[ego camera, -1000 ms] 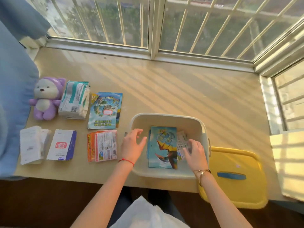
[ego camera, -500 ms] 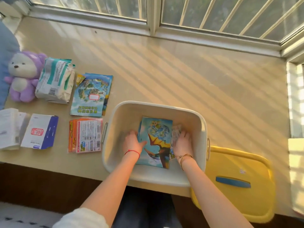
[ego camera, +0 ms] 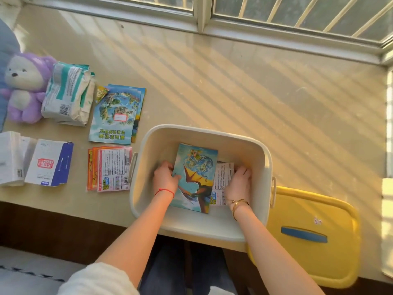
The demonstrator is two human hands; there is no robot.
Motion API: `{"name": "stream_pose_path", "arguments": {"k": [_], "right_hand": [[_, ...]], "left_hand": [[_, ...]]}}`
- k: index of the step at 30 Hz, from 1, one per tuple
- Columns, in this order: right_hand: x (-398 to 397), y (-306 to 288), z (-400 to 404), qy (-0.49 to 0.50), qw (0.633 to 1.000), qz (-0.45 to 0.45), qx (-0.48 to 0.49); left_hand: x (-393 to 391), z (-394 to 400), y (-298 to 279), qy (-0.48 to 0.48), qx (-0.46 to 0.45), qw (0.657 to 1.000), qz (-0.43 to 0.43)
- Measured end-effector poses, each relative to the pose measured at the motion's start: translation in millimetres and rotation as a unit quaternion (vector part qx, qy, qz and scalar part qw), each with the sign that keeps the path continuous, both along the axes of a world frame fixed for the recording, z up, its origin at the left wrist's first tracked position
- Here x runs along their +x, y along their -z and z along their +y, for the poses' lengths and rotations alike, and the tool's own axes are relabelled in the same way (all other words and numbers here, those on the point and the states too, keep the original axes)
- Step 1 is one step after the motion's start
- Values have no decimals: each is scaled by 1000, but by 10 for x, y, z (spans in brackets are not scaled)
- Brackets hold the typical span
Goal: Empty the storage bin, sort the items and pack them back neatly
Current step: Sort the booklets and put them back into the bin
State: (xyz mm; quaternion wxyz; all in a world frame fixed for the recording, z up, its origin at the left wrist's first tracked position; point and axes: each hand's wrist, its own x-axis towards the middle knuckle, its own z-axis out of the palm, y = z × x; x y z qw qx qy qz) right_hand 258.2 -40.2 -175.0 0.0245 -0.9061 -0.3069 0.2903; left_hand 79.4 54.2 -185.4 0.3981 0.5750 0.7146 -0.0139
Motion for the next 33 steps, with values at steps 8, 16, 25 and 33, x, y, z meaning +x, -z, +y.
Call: {"name": "stream_pose_path", "arguments": {"k": [8, 16, 25, 33], "right_hand": [[-19, -105, 34, -10, 998, -23, 61], [-90, -810, -73, 29, 957, 90, 274], [-580, -1518, 238, 95, 909, 138, 382], [-1597, -1652, 952, 118, 895, 193, 385]], "left_hand": [[-85, -39, -455, 29, 76, 995, -63], [-333, -52, -1153, 28, 138, 978, -153], [-1193, 186, -1673, -124, 175, 954, -209], [-2177, 820, -1721, -165, 196, 940, -228]]}}
